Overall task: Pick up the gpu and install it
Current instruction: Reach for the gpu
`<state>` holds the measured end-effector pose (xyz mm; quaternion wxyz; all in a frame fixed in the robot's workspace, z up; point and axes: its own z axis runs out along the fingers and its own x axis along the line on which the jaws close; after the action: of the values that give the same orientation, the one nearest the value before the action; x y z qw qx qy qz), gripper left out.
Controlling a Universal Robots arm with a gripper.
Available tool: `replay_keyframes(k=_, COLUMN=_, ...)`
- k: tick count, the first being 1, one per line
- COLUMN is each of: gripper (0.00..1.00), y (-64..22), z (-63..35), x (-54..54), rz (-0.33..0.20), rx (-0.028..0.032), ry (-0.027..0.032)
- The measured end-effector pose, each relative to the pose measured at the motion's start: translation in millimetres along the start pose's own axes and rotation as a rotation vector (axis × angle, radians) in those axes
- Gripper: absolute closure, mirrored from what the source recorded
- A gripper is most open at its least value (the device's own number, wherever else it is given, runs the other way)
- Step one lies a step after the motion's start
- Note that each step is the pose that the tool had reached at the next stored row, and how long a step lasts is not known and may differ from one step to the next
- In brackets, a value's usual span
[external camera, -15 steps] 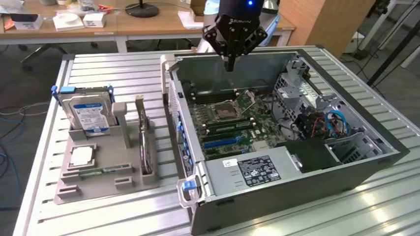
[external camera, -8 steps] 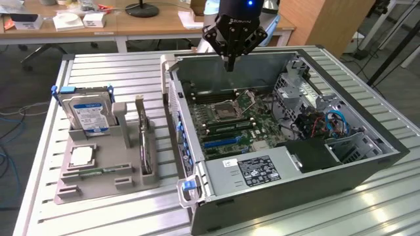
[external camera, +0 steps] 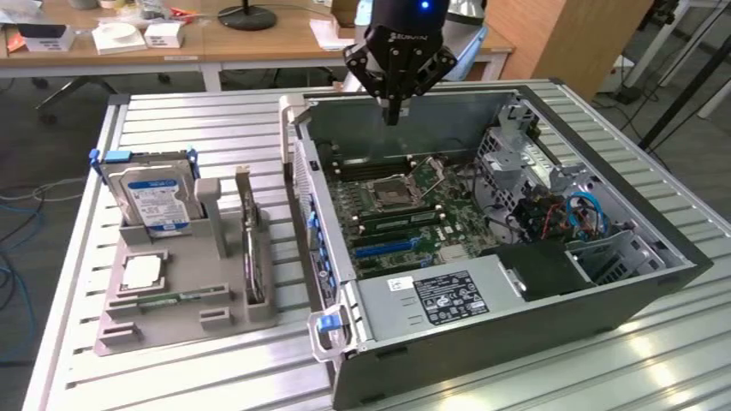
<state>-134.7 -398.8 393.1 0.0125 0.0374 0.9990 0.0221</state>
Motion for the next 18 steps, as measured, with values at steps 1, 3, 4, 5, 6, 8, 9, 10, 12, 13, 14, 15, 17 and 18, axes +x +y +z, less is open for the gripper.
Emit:
replay_keyframes(k=1, gripper=0.9, y=-0.2, z=0.0, x=2.8, rz=0.0, rx=0.0, ry=0.0)
replay_keyframes(k=3, gripper=0.9, y=-0.7, z=-0.2, x=9.1, rz=0.0, rx=0.0, ry=0.0)
replay_keyframes(k=4, gripper=0.9, y=-0.9, z=-0.2, x=12.6, rz=0.0, rx=0.0, ry=0.0)
replay_keyframes(k=5, gripper=0.9, y=-1.2, z=-0.2, x=15.9, rz=0.0, rx=-0.0001, ry=-0.0001)
replay_keyframes(k=6, gripper=0.9, y=-1.4, z=-0.3, x=19.1, rz=0.0, rx=0.0, ry=0.0)
replay_keyframes(k=8, gripper=0.9, y=-1.9, z=-0.3, x=24.6, rz=0.0, rx=0.0, ry=0.0)
replay_keyframes(k=9, gripper=0.9, y=-2.0, z=-0.3, x=26.7, rz=0.0, rx=0.0, ry=-0.0001)
replay_keyframes(k=10, gripper=0.9, y=-2.2, z=-0.3, x=29.1, rz=0.0, rx=0.0, ry=0.0)
replay_keyframes(k=12, gripper=0.9, y=-2.6, z=-0.3, x=34.2, rz=0.0, rx=0.0, ry=0.0)
replay_keyframes(k=13, gripper=0.9, y=-2.8, z=-0.3, x=36.9, rz=0.0, rx=0.0001, ry=0.0)
replay_keyframes(k=14, gripper=0.9, y=-3.0, z=-0.3, x=39.9, rz=0.0, rx=0.0, ry=0.0)
replay_keyframes(k=15, gripper=0.9, y=-3.2, z=-0.3, x=42.8, rz=0.0, rx=0.0, ry=0.0)
replay_keyframes(k=17, gripper=0.9, y=-3.6, z=-0.3, x=48.5, rz=0.0, rx=0.0, ry=0.0)
replay_keyframes(k=18, gripper=0.9, y=-3.9, z=-0.3, x=51.3, rz=0.0, rx=0.0, ry=0.0)
